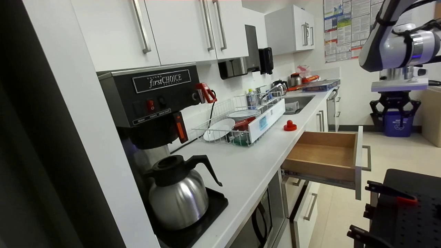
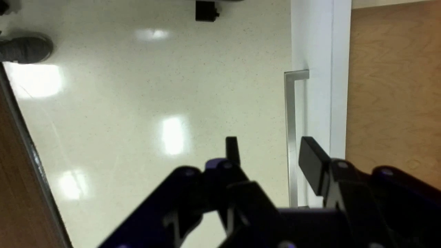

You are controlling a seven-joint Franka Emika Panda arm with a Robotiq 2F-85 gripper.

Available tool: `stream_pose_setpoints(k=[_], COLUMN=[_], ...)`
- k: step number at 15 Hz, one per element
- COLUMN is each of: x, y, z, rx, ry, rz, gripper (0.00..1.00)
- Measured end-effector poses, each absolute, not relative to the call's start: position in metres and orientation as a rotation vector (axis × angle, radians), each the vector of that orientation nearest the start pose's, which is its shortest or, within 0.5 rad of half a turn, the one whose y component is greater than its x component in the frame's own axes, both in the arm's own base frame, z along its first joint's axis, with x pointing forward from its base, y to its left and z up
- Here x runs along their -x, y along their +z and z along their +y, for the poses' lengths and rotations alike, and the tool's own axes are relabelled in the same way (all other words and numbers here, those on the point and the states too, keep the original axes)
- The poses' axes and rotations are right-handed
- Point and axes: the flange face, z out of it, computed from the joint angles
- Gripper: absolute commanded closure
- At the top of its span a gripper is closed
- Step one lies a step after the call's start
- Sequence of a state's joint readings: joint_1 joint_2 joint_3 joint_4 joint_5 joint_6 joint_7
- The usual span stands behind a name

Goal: Close the top drawer

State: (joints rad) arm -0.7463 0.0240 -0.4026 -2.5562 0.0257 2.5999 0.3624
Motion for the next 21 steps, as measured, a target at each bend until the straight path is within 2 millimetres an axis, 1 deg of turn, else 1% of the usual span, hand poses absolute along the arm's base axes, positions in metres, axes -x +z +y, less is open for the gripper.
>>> stream_pose_setpoints(k=[2,3,5,10,12,14,16,21], x=[-0.177,-0.173,-0.167,-0.147,-0.144,-0.146,-0.148,-0.147], y=[0.249,0.242,0.231,0.199,0.185,0.174,0.171,0.17], z=[-0.42,-0.422,-0.428,-0.449,-0.451,-0.45,-0.451,-0.452], rx=[2.193,2.156,2.098,2.037,1.966,1.889,1.877,1.876], ry=[-0.033,-0.031,-0.028,-0.058,-0.034,-0.003,0.003,0.005], rz=[2.18,2.187,2.227,2.395,2.442,2.46,2.464,2.466], gripper=[0.97,1.0,1.0,1.0,0.99,0.99,0.99,1.0])
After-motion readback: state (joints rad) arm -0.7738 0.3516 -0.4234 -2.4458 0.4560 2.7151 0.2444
